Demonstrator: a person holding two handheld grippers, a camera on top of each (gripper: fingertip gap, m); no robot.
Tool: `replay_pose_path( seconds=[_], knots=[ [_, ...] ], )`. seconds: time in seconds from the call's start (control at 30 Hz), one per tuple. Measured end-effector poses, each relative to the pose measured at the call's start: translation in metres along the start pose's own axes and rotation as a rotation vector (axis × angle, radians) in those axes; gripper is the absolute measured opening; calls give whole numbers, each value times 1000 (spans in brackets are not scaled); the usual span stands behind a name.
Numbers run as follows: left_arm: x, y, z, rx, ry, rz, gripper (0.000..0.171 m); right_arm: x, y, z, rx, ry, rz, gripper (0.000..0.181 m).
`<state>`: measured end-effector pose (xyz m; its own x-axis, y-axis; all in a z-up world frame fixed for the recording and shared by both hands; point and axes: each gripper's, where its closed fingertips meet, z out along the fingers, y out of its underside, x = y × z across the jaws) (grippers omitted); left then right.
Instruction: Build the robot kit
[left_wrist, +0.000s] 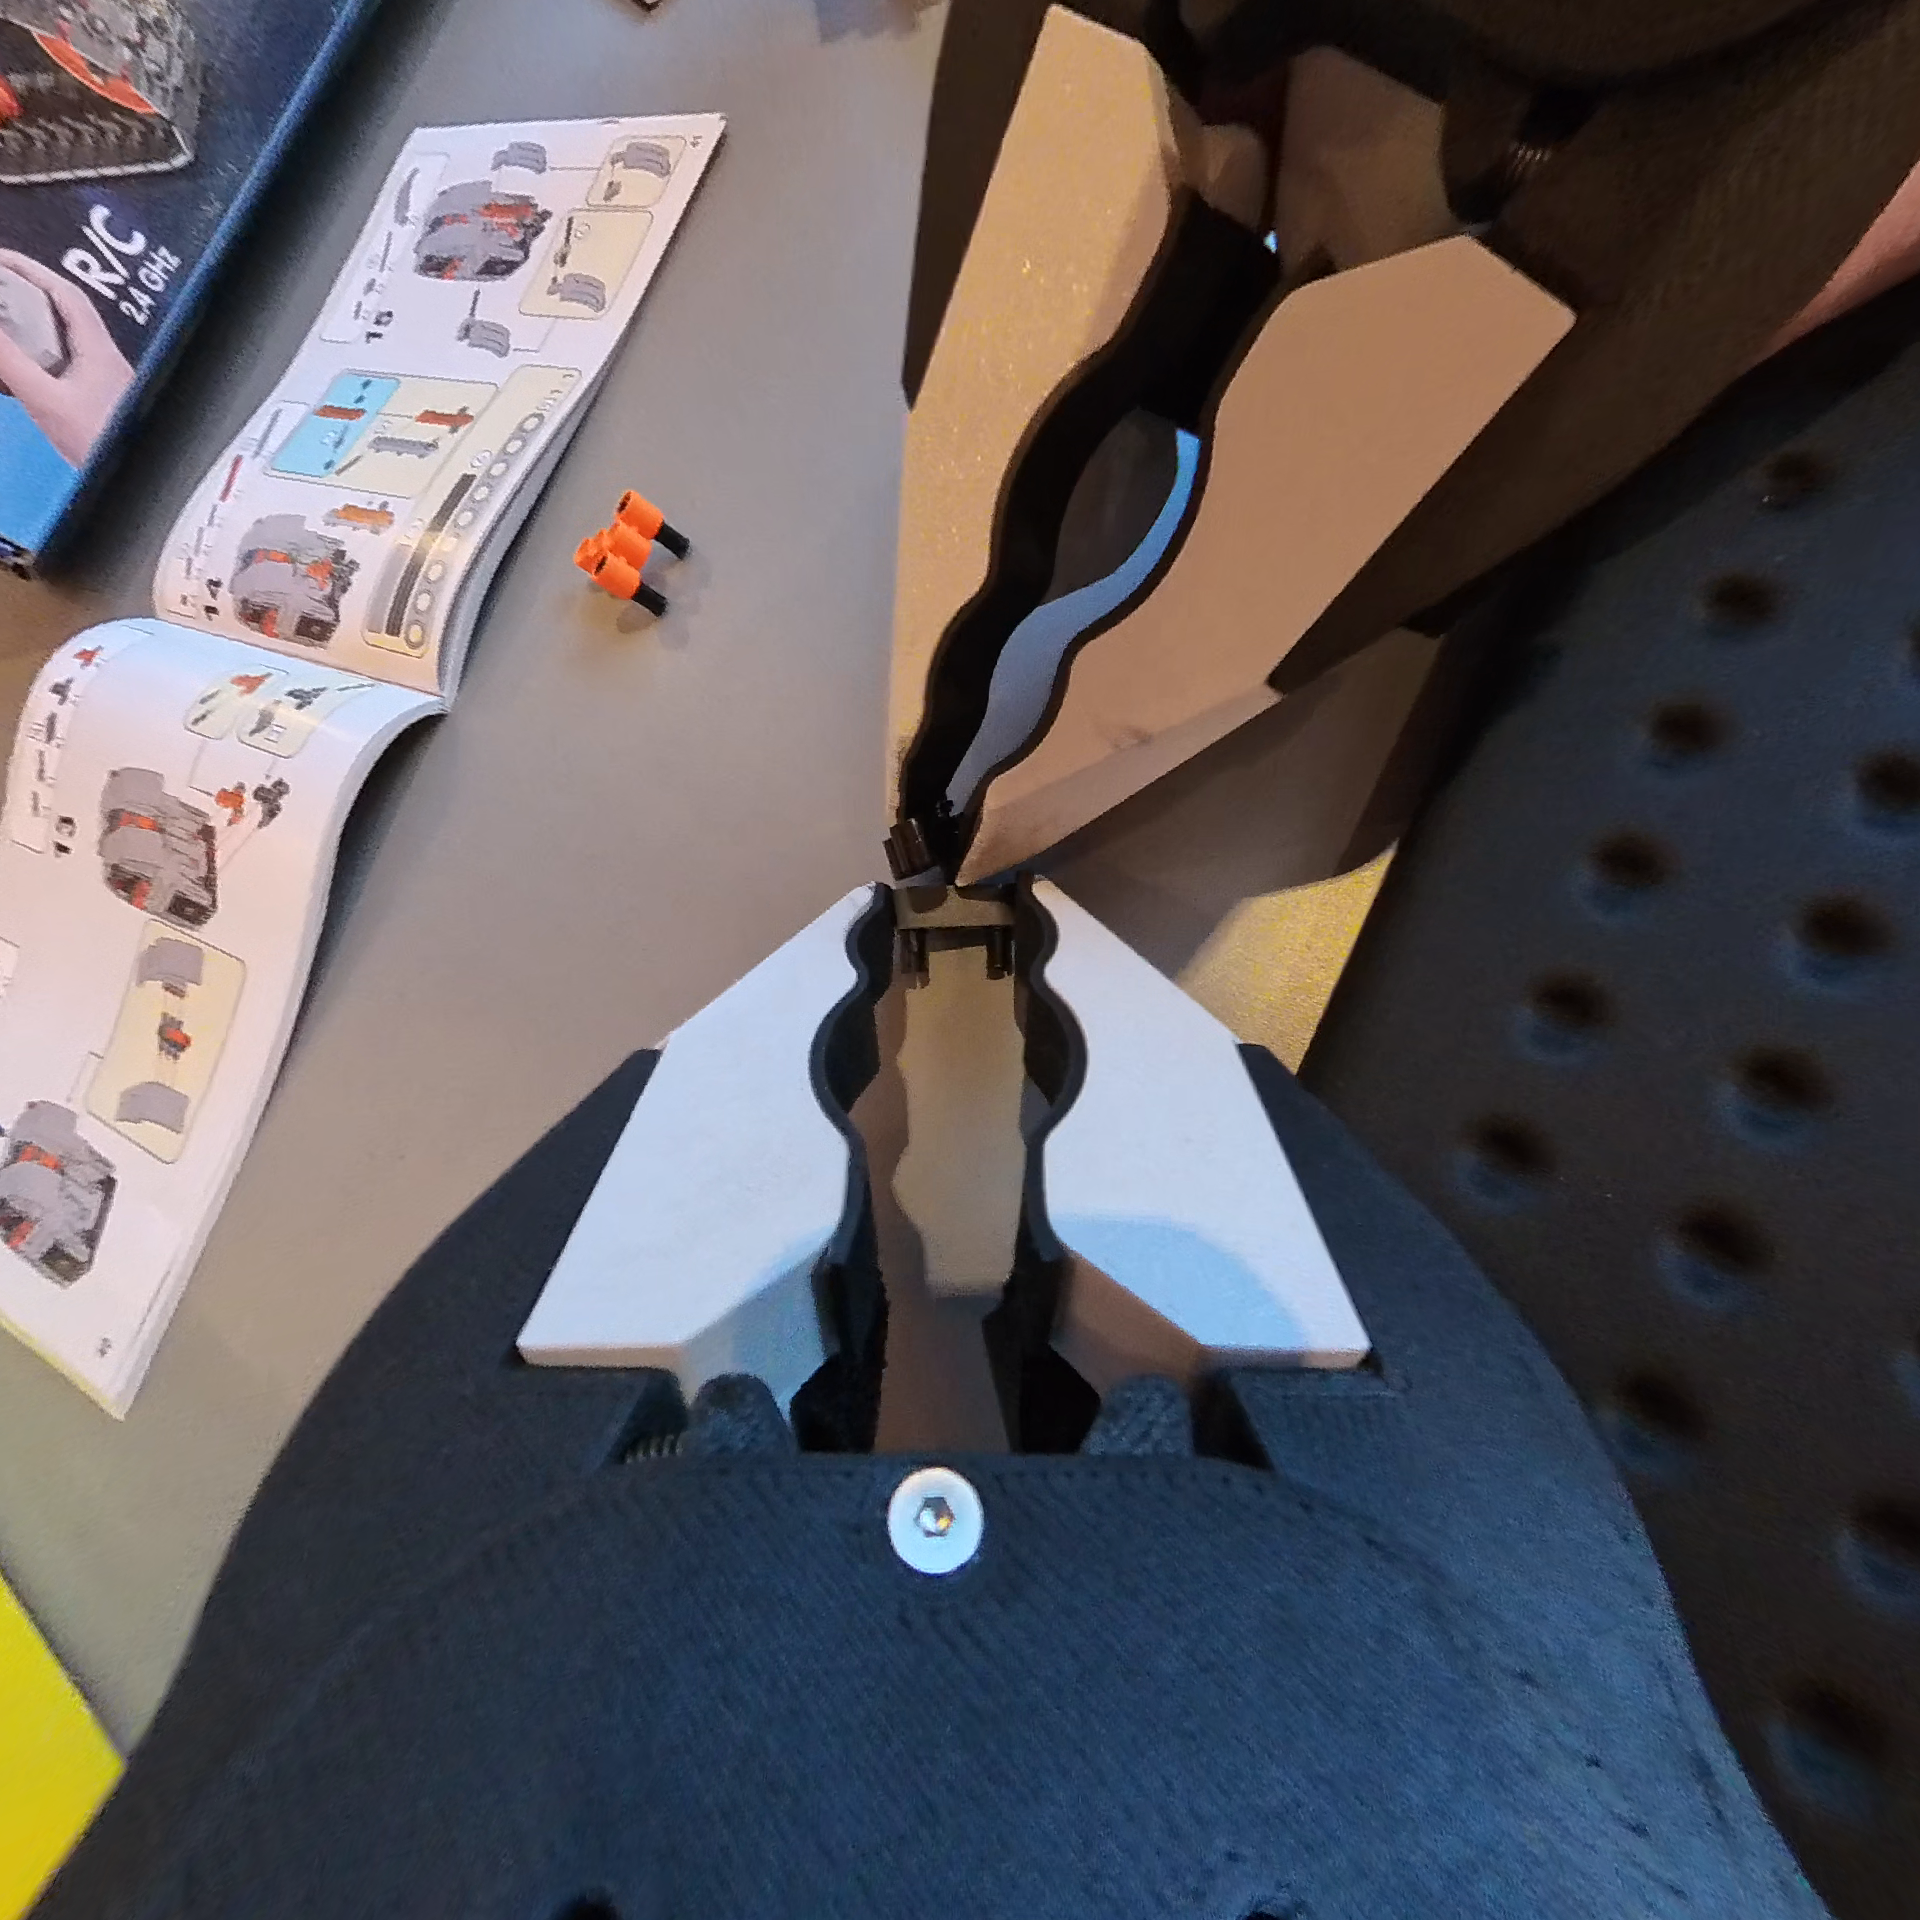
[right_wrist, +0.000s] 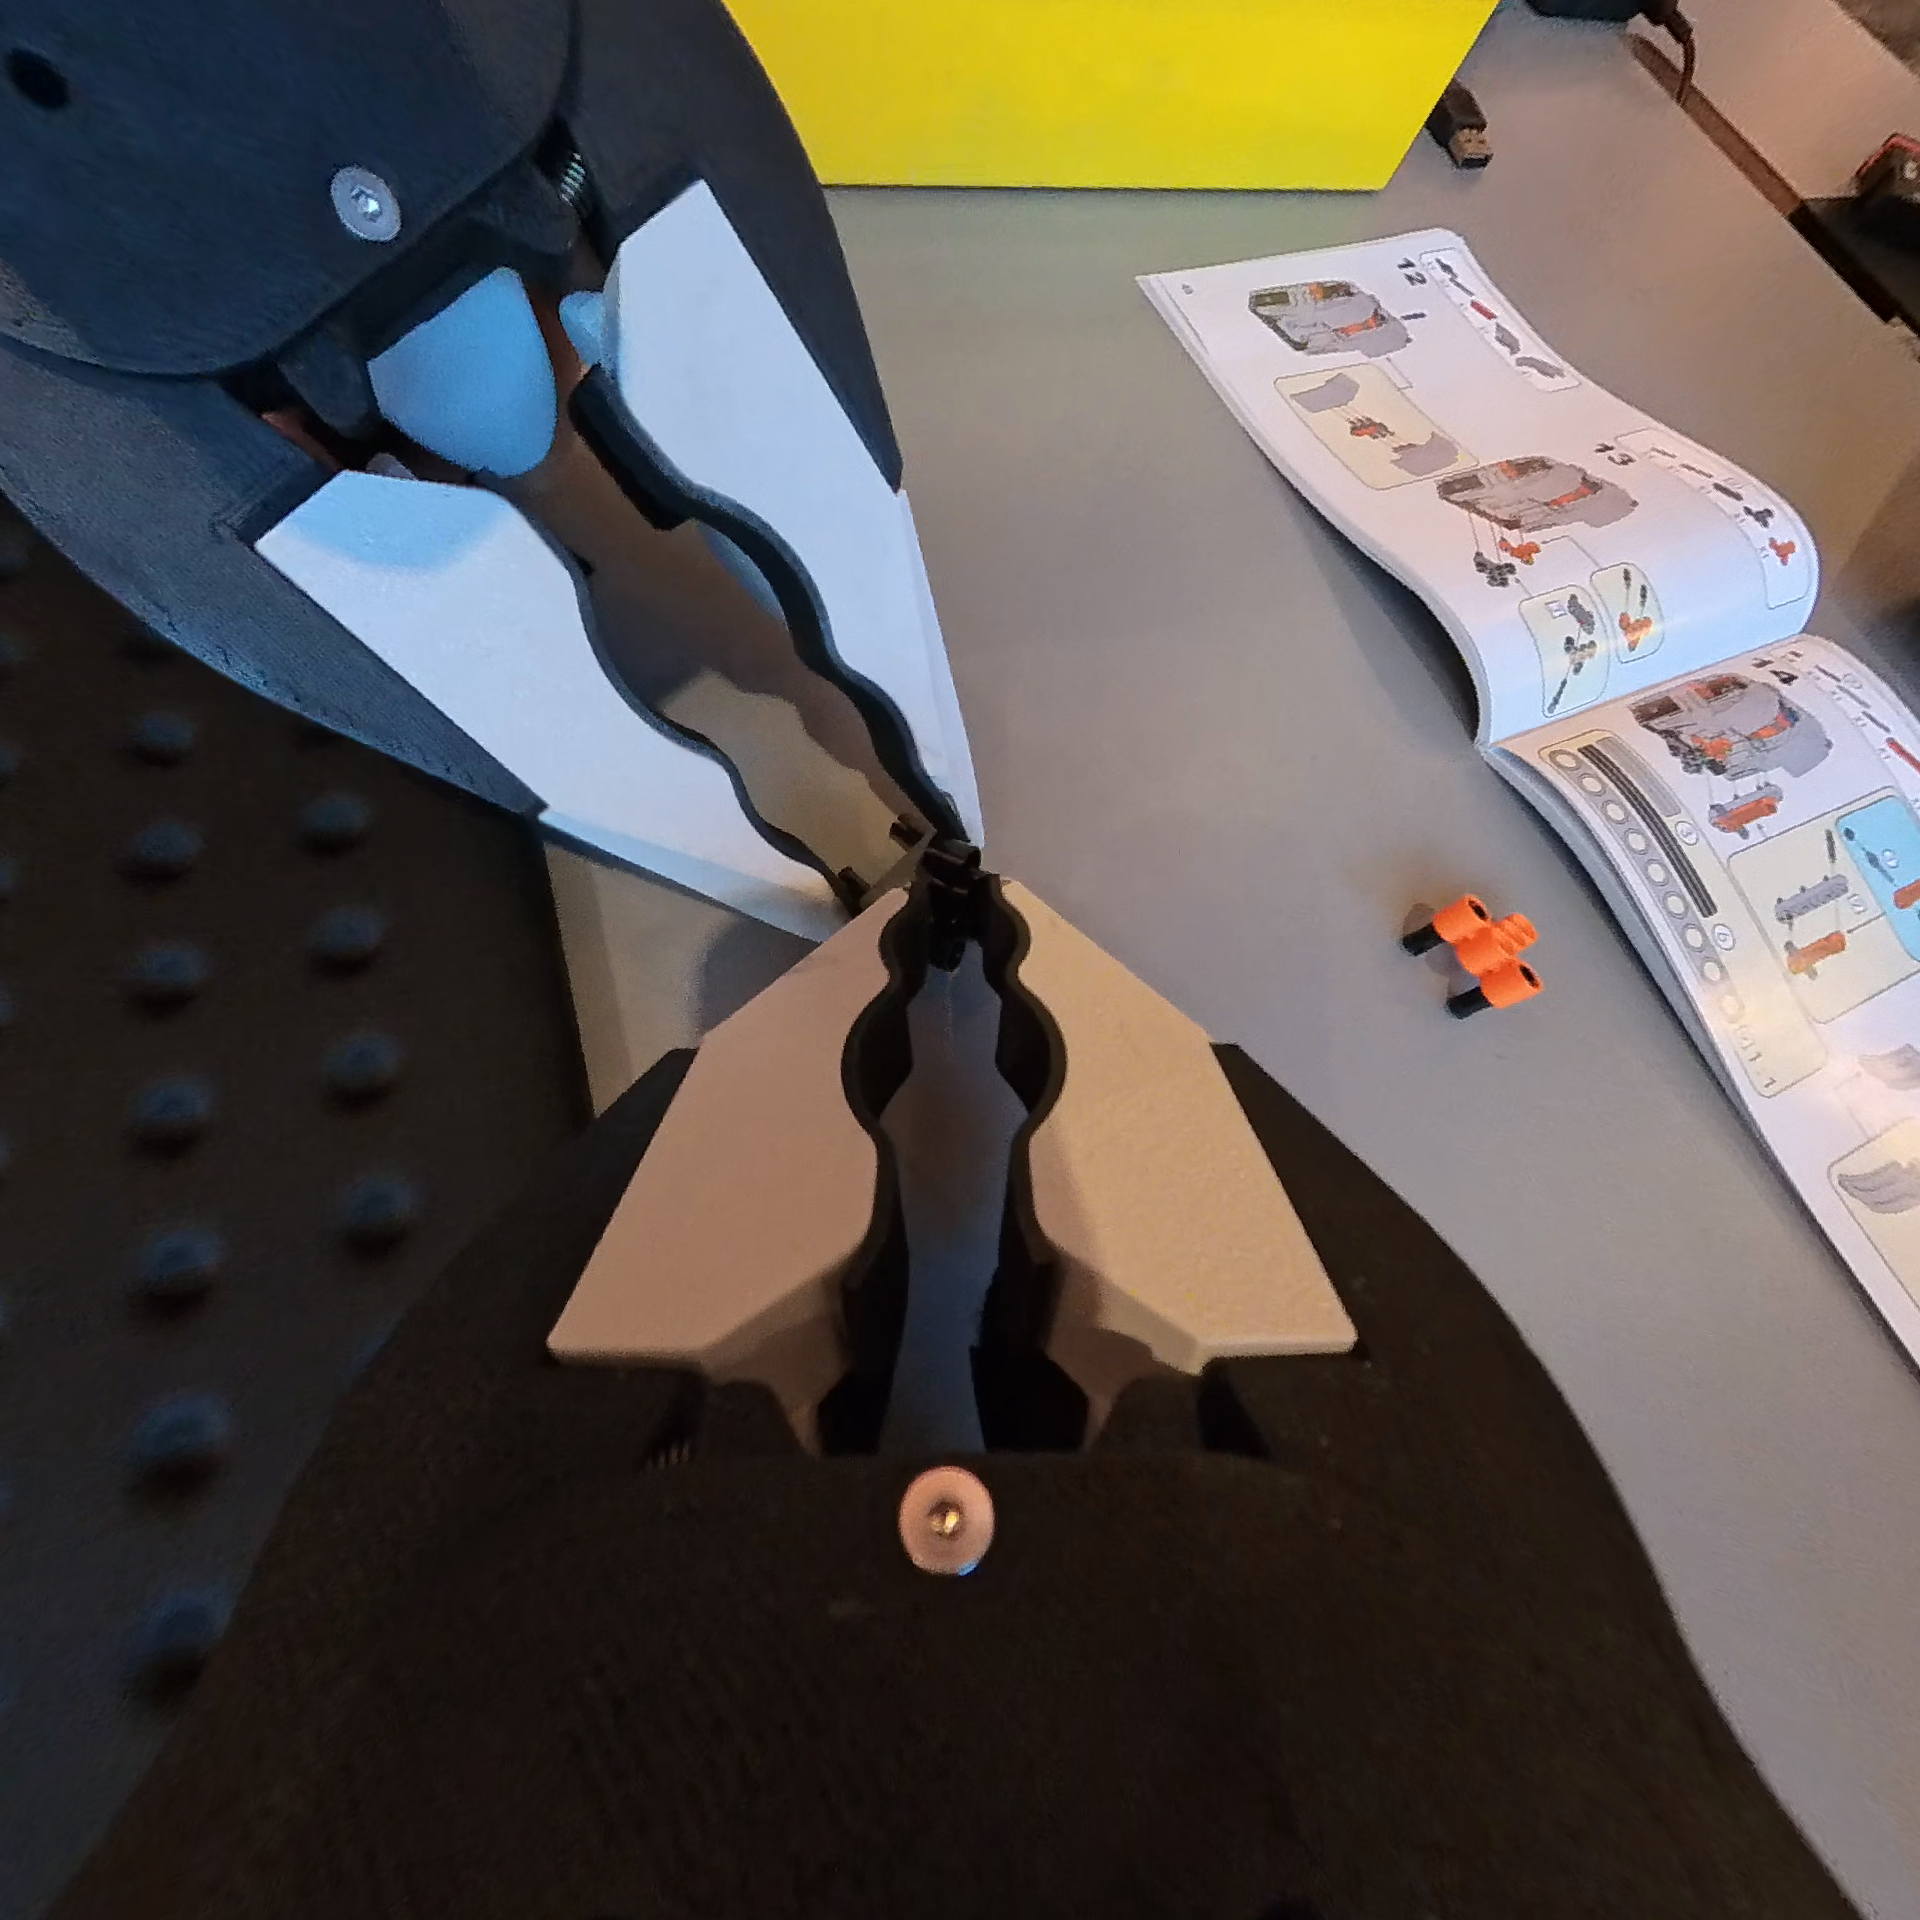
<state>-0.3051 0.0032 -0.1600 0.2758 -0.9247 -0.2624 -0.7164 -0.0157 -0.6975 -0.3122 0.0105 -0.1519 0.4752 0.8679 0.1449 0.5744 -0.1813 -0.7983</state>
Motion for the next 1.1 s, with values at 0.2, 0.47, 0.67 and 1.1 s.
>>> replay_pose_path(
  seconds=[0.2,0.47,0.67,1.1],
  knots=[
    [0,0,1,3,-6,10,20,2,2,0,-7,-40,153,7],
    [-7,2,3,13,122,-204,20,9,1,6,-10,-17,302,8],
    [-4,1,3,45,190,-224,25,5,2,4,-11,-39,254,9],
    [-4,6,-5,35,220,-211,44,-1,11,-16,3,-252,-239,24]
  ],
)
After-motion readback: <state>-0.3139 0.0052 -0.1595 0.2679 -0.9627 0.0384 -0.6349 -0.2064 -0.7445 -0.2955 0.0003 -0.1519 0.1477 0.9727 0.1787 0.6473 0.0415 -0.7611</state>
